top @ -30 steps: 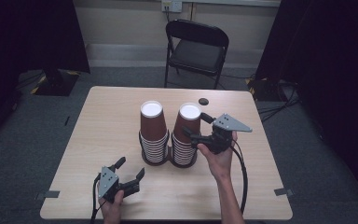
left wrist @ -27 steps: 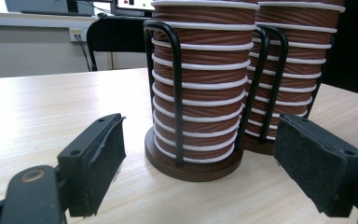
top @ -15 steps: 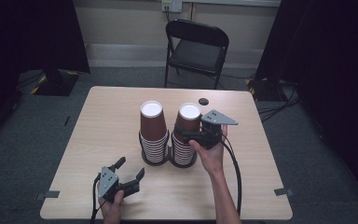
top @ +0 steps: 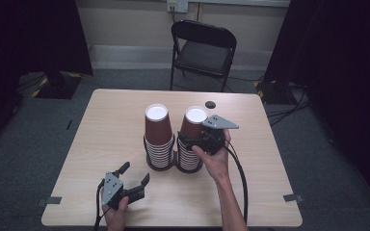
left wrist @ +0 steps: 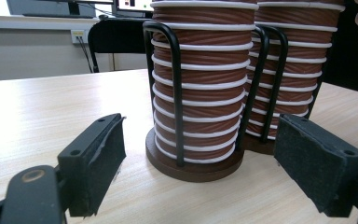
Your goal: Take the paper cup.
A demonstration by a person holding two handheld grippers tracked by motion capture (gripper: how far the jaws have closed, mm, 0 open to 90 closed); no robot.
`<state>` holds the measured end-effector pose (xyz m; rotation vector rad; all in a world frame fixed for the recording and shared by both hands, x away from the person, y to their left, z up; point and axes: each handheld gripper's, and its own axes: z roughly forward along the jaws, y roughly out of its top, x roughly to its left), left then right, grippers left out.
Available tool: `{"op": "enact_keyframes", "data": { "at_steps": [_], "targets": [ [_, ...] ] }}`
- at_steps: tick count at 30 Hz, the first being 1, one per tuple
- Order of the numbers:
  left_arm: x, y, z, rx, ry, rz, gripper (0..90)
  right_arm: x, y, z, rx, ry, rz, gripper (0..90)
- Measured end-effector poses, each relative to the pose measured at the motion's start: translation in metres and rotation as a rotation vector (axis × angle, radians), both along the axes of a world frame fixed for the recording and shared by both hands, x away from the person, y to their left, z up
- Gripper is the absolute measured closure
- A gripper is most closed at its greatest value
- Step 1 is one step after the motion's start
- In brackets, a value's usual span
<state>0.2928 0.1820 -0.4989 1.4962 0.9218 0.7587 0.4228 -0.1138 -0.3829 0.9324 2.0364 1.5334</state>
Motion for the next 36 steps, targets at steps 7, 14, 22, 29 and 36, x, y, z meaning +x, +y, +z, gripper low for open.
{"op": "enact_keyframes", "data": {
  "at_steps": [7, 14, 22, 29, 36],
  "targets": [
    [0.000, 0.001, 0.000, -0.020, 0.004, -0.011, 16.1, 0.002, -0.002, 0.002, -0.001, 0.007, 0.004, 11.0],
    [0.000, 0.001, 0.000, -0.021, 0.004, -0.011, 16.8, 0.000, -0.004, 0.009, 0.037, -0.020, 0.015, 12.1],
    [0.001, 0.000, 0.000, -0.003, 0.016, -0.011, 22.2, -0.002, -0.005, 0.017, 0.061, -0.049, 0.020, 12.7],
    [0.002, 0.000, 0.001, 0.005, 0.024, -0.024, 21.2, -0.001, -0.008, 0.024, 0.084, -0.061, 0.019, 12.9],
    [0.004, 0.001, 0.001, 0.007, 0.048, -0.050, 19.1, 0.003, -0.009, 0.034, 0.103, -0.073, 0.012, 13.0]
  ]
}}
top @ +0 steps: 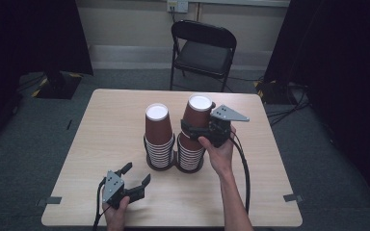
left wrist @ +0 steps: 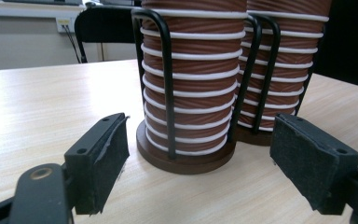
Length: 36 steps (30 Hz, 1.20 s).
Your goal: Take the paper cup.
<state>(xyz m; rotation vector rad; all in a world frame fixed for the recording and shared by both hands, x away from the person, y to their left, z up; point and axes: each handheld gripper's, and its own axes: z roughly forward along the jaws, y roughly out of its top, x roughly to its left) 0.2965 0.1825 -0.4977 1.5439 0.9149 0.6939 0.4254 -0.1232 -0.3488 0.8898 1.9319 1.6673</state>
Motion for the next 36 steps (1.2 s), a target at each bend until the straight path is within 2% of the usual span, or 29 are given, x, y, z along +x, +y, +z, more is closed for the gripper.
{"op": "enact_keyframes", "data": {
  "at_steps": [2, 7, 10, 16, 23, 26, 28, 30, 32, 35, 36],
  "targets": [
    [0.001, 0.000, 0.000, -0.009, 0.015, -0.003, 18.8, 0.000, 0.000, 0.004, 0.014, -0.008, 0.001, 13.3],
    [0.000, 0.002, 0.000, -0.029, 0.009, -0.029, 15.9, 0.000, 0.001, 0.010, 0.023, -0.020, -0.006, 13.7],
    [0.000, 0.001, 0.000, -0.017, 0.008, -0.039, 15.6, 0.000, -0.002, 0.014, 0.041, -0.024, -0.008, 13.7],
    [0.000, 0.000, 0.000, -0.027, 0.019, -0.036, 15.9, -0.002, -0.004, 0.025, 0.049, -0.045, -0.008, 13.8],
    [0.000, 0.002, 0.000, -0.038, 0.021, -0.034, 16.6, -0.001, -0.007, 0.027, 0.063, -0.055, -0.009, 14.0],
    [0.001, 0.003, -0.001, -0.057, 0.025, -0.039, 16.6, -0.003, -0.009, 0.032, 0.076, -0.069, -0.016, 14.1],
    [0.001, 0.004, -0.001, -0.061, 0.023, -0.047, 22.9, -0.004, -0.010, 0.036, 0.090, -0.072, -0.015, 14.1],
    [0.001, 0.004, -0.001, -0.062, 0.022, -0.045, 23.7, -0.004, -0.011, 0.038, 0.094, -0.076, -0.011, 14.1],
    [0.001, 0.004, -0.001, -0.062, 0.024, -0.044, 21.5, -0.006, -0.011, 0.041, 0.095, -0.087, -0.013, 14.1],
    [0.001, 0.003, -0.001, -0.061, 0.027, -0.046, 20.5, -0.010, -0.012, 0.044, 0.056, -0.113, -0.026, 14.1],
    [0.001, 0.003, -0.001, -0.056, 0.026, -0.045, 20.5, -0.011, -0.014, 0.044, 0.072, -0.105, -0.018, 14.1]
  ]
}}
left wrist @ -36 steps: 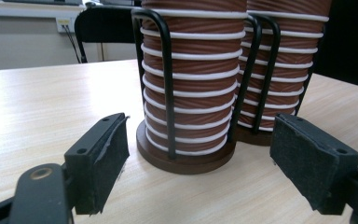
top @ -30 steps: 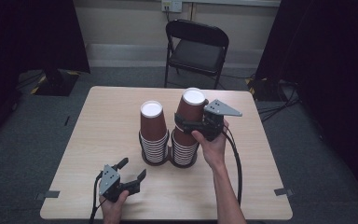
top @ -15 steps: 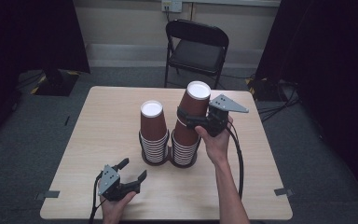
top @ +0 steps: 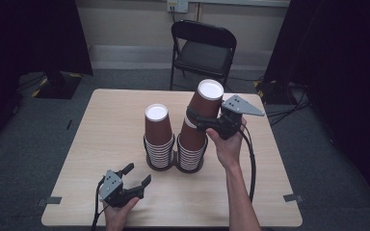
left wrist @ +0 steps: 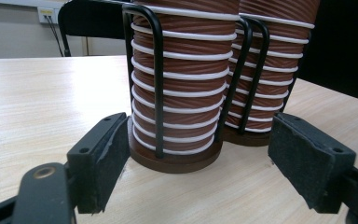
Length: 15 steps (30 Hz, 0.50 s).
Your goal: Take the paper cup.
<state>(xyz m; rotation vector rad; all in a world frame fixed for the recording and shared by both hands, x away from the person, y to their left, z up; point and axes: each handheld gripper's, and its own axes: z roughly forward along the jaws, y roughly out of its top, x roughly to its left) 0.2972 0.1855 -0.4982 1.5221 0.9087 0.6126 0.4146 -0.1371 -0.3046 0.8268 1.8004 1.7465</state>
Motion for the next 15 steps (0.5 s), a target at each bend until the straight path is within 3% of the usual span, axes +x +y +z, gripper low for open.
{"op": "enact_keyframes", "data": {
  "at_steps": [7, 15],
  "targets": [
    [0.004, 0.000, 0.000, 0.005, 0.029, -0.037, 23.4, -0.005, -0.013, 0.000, 0.045, 0.007, -0.014, 14.1],
    [0.005, 0.000, 0.001, 0.019, 0.048, -0.052, 21.5, -0.016, -0.029, 0.000, 0.040, 0.031, -0.062, 14.0]
  ]
}}
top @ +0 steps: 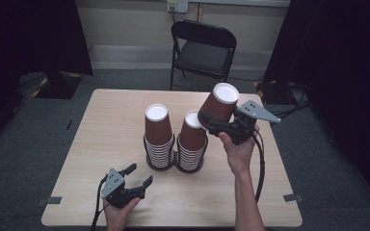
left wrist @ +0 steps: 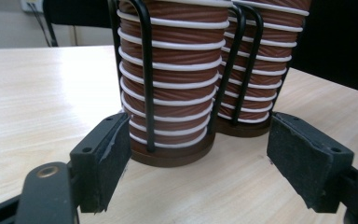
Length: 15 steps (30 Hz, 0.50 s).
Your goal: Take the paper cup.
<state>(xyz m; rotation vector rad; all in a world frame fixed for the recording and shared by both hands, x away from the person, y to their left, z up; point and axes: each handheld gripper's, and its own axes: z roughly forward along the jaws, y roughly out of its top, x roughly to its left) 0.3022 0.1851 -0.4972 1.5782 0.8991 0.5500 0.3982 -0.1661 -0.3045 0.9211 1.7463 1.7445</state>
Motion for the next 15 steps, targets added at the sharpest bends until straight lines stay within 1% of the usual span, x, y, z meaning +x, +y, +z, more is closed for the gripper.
{"op": "enact_keyframes", "data": {
  "at_steps": [1, 4, 6, 7, 9, 11, 12, 13, 14, 15],
  "targets": [
    [0.000, 0.000, 0.000, -0.008, 0.000, 0.003, 21.3, -0.002, -0.003, -0.001, -0.005, 0.006, -0.001, 14.0],
    [-0.002, -0.001, 0.000, 0.004, -0.013, 0.011, 21.7, -0.007, -0.009, -0.005, 0.007, 0.019, -0.018, 14.0],
    [-0.002, -0.001, 0.000, 0.007, -0.016, 0.000, 23.5, -0.010, -0.014, -0.009, 0.012, 0.024, -0.027, 14.1],
    [-0.002, -0.001, 0.000, 0.001, -0.013, -0.007, 24.1, -0.013, -0.017, -0.012, 0.030, 0.028, -0.022, 14.1],
    [-0.001, -0.001, 0.000, -0.014, -0.005, -0.032, 24.9, -0.015, -0.018, -0.013, 0.036, 0.029, -0.022, 14.2],
    [-0.001, -0.001, 0.000, -0.018, -0.007, -0.031, 23.6, -0.020, -0.023, -0.016, 0.055, 0.038, -0.024, 14.3],
    [-0.001, -0.001, 0.000, -0.026, -0.011, -0.028, 23.6, -0.020, -0.023, -0.016, 0.055, 0.038, -0.024, 14.3],
    [-0.001, -0.001, -0.001, -0.036, -0.012, -0.032, 24.3, -0.024, -0.026, -0.018, 0.062, 0.043, -0.026, 14.3],
    [-0.001, -0.001, -0.001, -0.043, -0.008, -0.040, 24.3, -0.024, -0.026, -0.018, 0.062, 0.043, -0.026, 14.3],
    [0.000, -0.001, 0.001, -0.052, -0.006, -0.046, 24.9, -0.027, -0.028, -0.021, 0.071, 0.056, -0.020, 14.3]
  ]
}}
